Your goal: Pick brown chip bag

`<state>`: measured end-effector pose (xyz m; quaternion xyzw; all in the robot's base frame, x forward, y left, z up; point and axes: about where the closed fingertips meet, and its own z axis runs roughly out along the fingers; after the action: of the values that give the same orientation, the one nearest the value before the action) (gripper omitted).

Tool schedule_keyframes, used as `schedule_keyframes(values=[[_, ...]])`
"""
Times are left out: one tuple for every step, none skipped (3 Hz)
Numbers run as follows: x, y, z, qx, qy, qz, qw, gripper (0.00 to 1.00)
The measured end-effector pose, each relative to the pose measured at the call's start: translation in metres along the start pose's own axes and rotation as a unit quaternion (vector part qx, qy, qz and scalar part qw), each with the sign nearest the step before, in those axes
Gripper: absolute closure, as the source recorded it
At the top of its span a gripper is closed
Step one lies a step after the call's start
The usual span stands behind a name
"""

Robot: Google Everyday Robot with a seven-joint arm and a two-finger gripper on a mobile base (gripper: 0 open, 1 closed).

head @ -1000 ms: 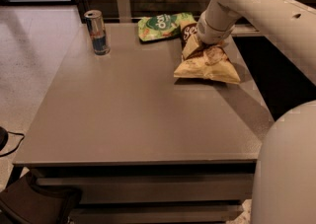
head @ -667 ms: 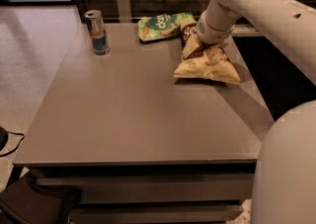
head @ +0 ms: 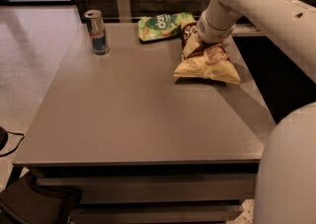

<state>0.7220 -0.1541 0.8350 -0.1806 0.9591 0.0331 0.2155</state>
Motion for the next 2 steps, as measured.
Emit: schedule_keyframes(values=[[-0.005, -0.003, -0.048, 0.009, -0.065, -0.009, 0.9978, 1.0], [-0.011, -0.006, -0.095, -0.005, -0.131, -0.025, 0.9911, 1.0]])
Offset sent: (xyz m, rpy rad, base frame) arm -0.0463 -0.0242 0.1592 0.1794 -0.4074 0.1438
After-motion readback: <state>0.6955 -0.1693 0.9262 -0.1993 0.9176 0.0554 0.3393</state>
